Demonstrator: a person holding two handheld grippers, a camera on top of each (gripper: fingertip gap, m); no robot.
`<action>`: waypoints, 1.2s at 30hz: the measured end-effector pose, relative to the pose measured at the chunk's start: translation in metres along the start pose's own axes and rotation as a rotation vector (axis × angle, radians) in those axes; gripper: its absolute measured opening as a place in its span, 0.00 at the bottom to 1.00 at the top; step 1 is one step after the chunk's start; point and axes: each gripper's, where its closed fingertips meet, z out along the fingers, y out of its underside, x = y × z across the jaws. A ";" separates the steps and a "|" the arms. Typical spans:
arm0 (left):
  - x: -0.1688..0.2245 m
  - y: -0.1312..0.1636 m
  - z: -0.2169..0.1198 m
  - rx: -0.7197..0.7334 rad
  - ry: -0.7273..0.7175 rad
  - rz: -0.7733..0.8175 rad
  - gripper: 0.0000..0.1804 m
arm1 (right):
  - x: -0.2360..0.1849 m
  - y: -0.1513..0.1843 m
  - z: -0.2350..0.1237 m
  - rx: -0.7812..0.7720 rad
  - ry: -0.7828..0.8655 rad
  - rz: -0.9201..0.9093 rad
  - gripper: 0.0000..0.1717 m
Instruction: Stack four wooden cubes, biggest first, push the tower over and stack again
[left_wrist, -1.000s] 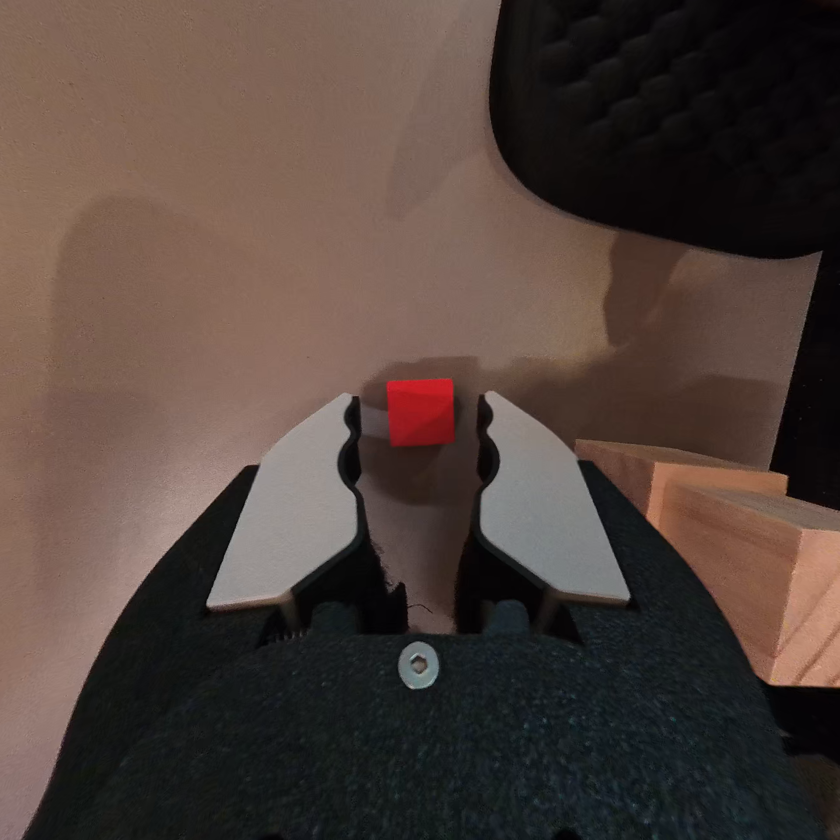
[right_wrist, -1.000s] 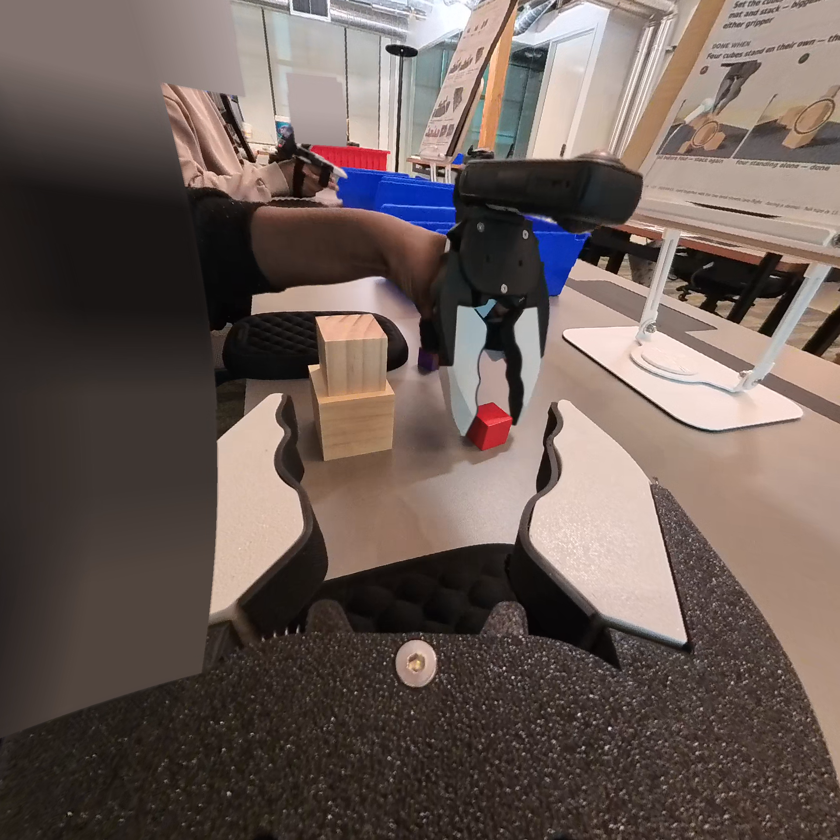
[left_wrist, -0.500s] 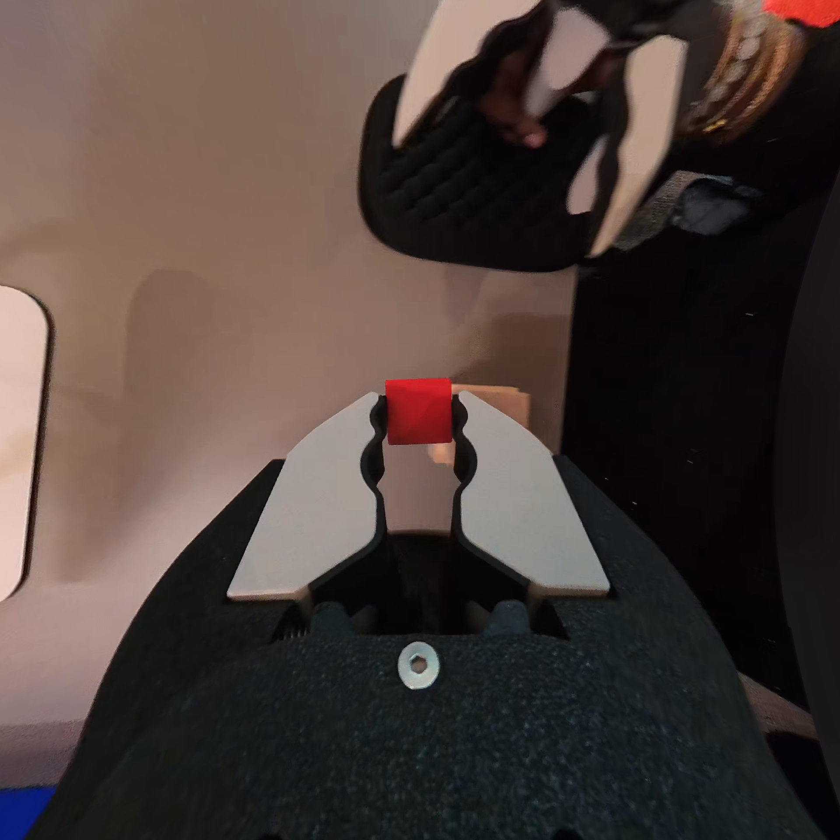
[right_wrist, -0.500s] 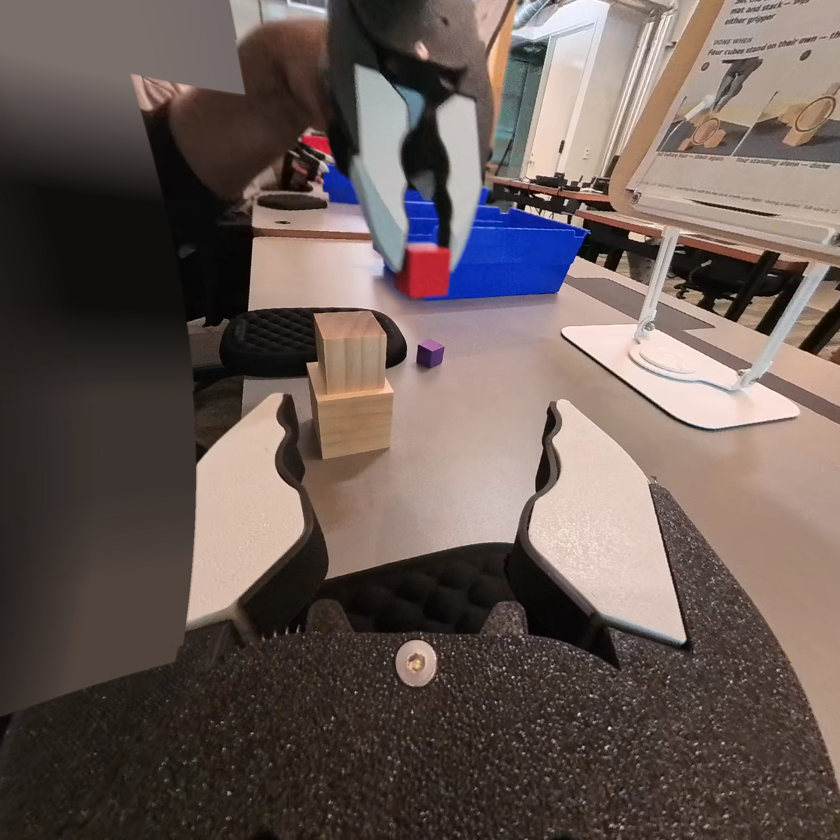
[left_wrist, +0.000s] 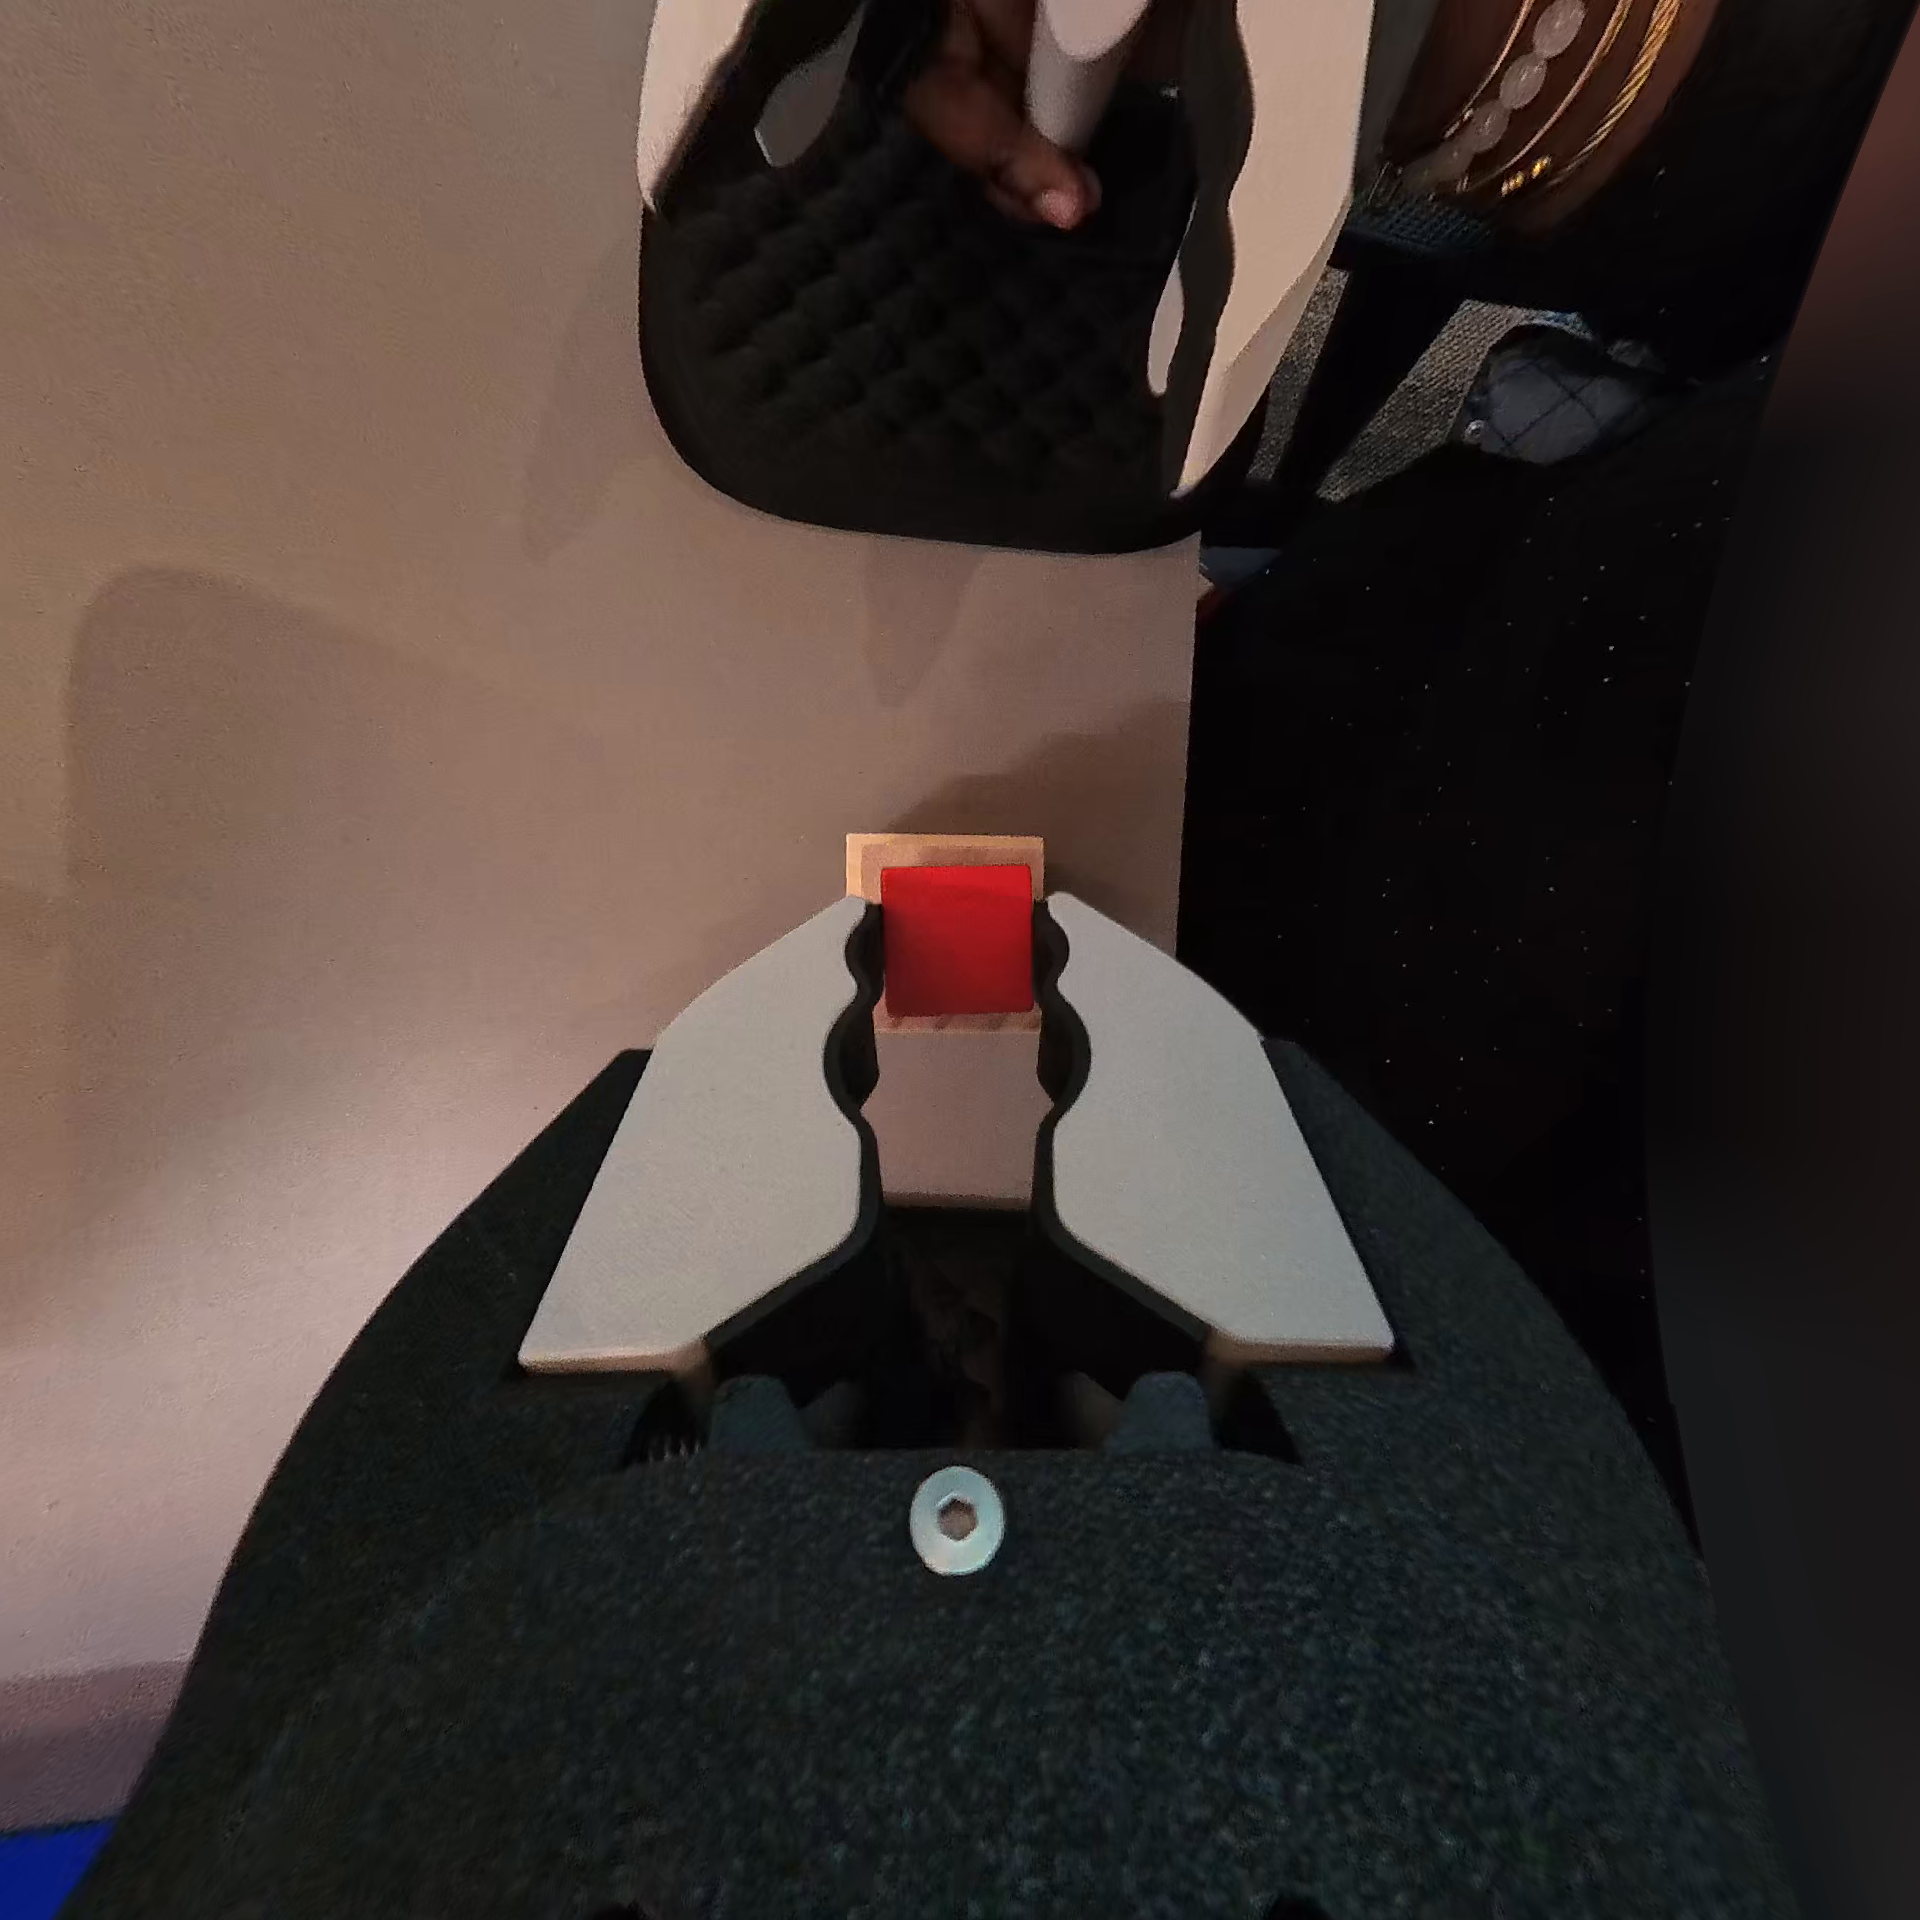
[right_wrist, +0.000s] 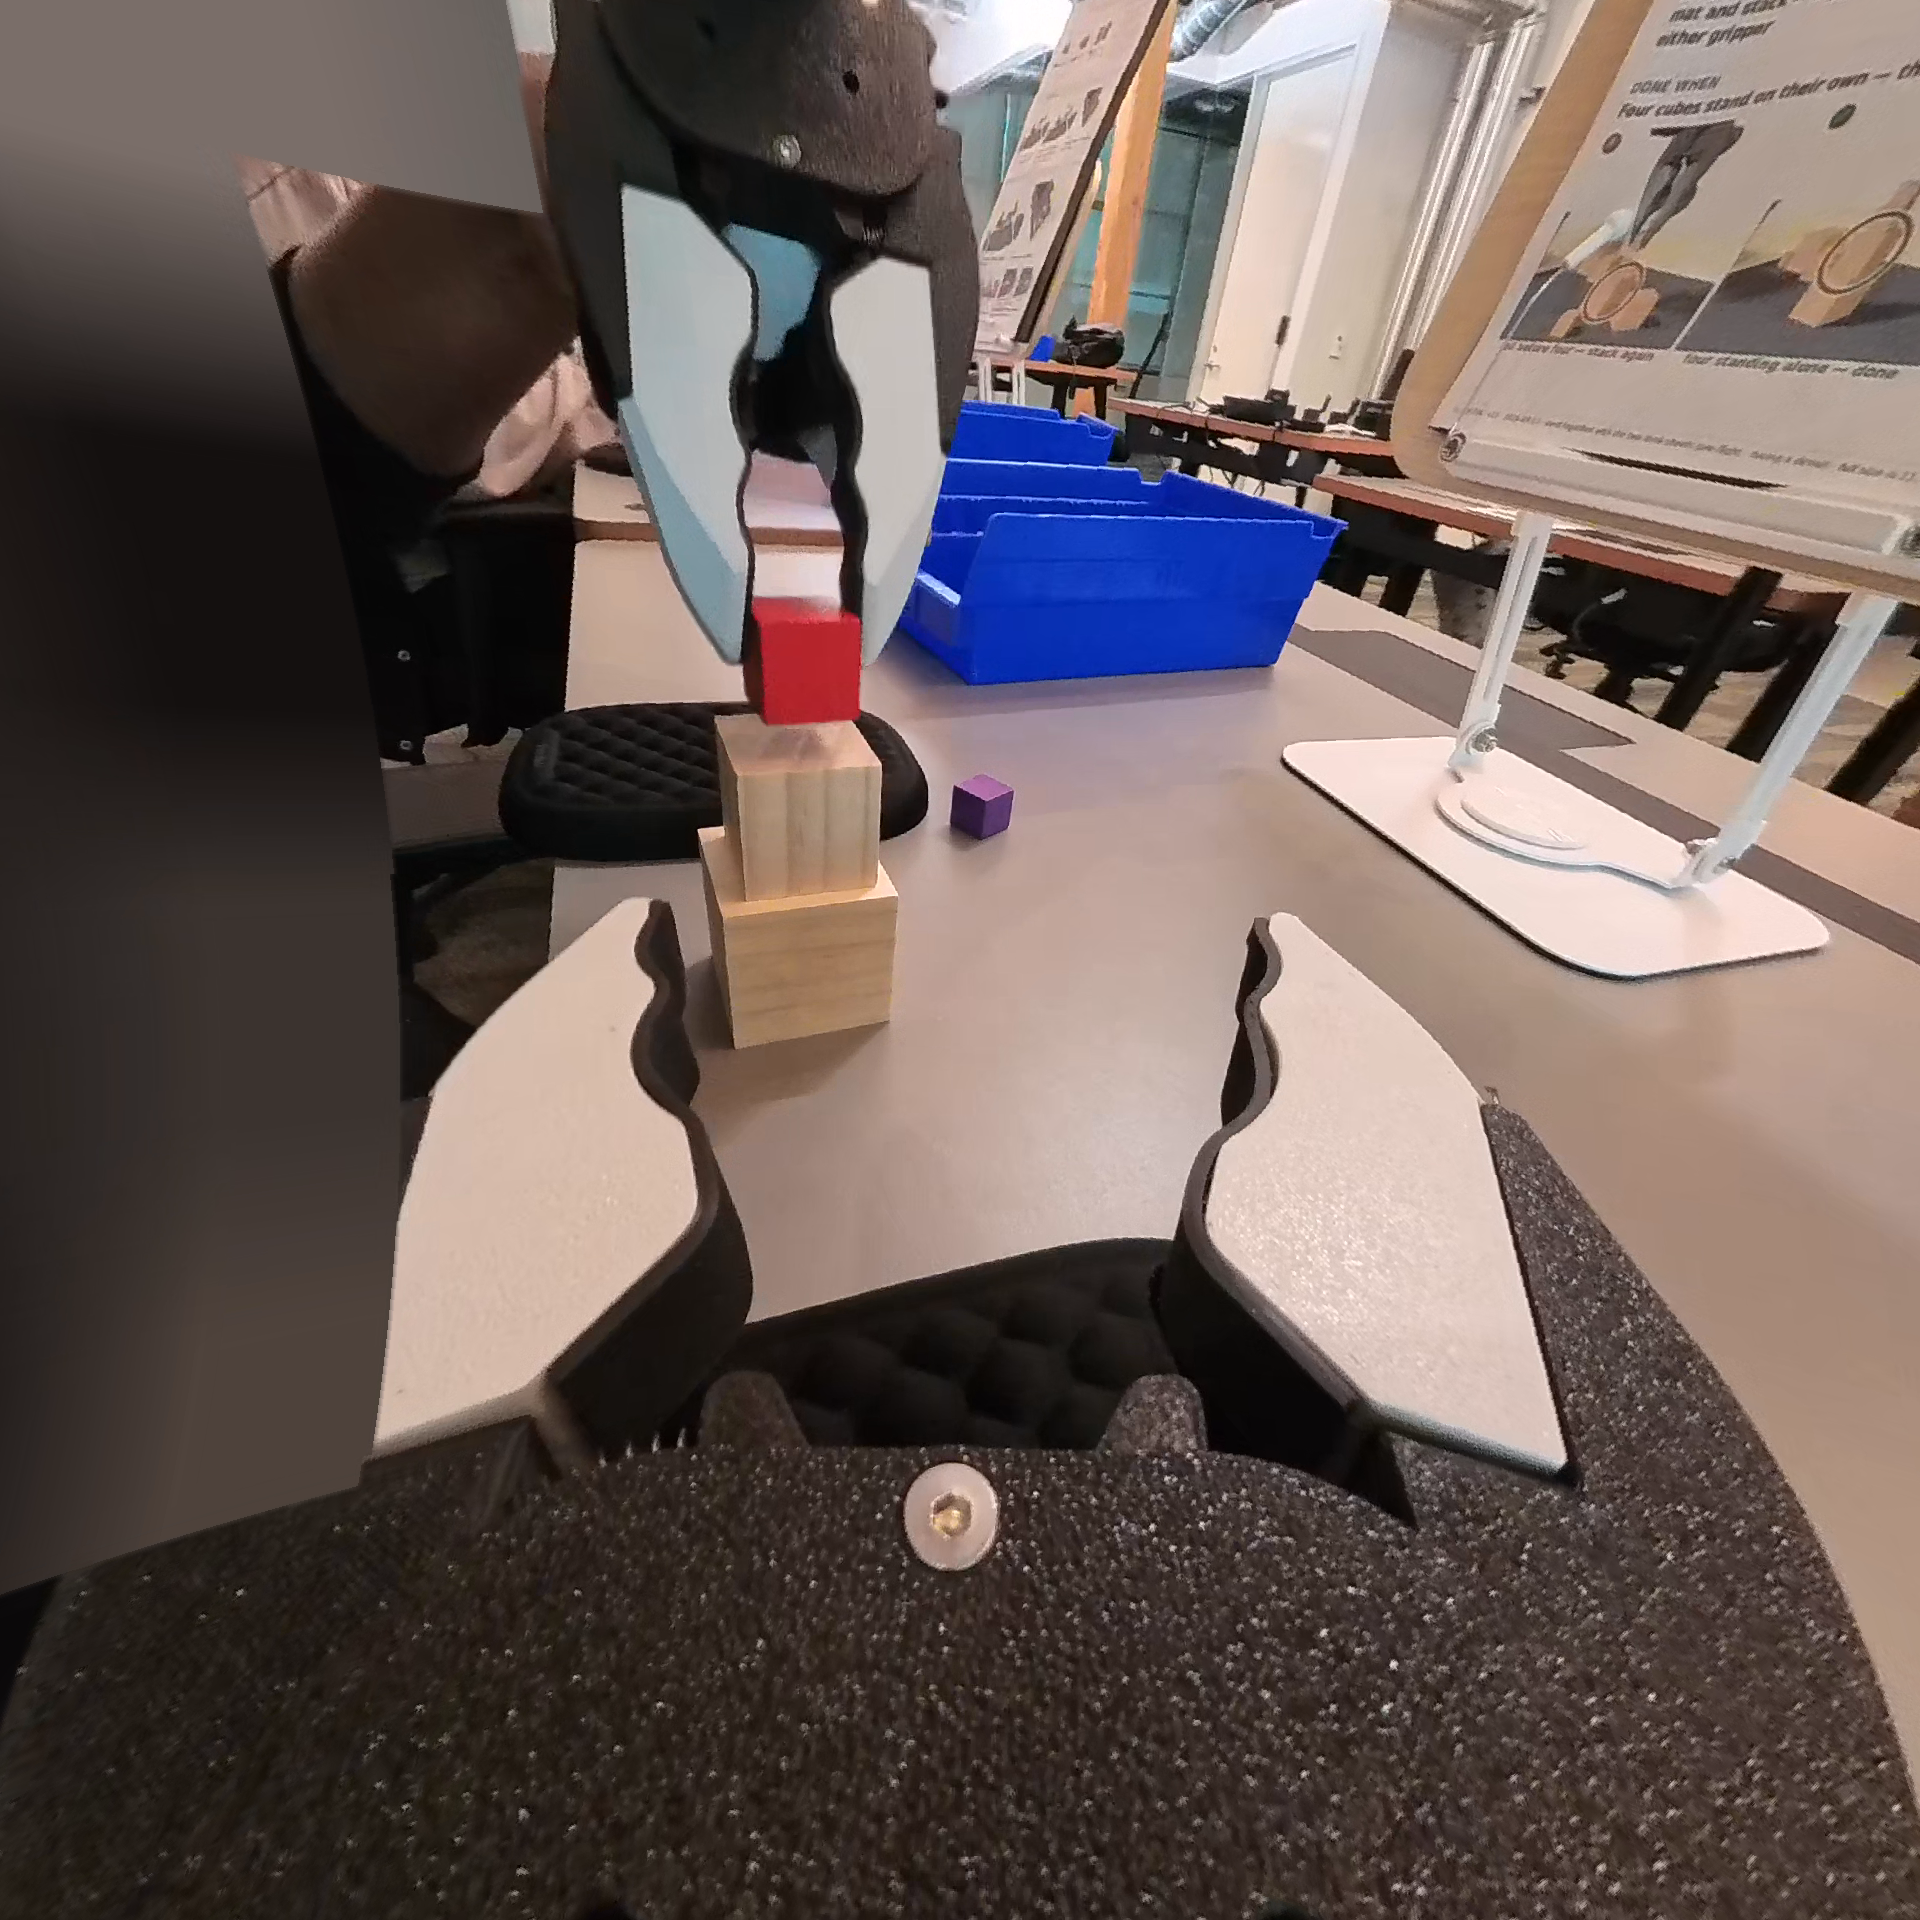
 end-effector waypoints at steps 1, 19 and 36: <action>0.000 0.001 0.001 -0.005 -0.001 0.001 0.15 | 0.000 0.000 0.000 0.002 0.000 0.002 0.59; 0.000 0.005 0.006 -0.053 -0.013 0.031 0.15 | 0.000 0.000 0.000 0.002 0.000 -0.004 0.58; 0.000 0.006 0.007 -0.059 -0.012 0.034 0.15 | 0.000 -0.001 0.000 0.005 0.001 -0.005 0.58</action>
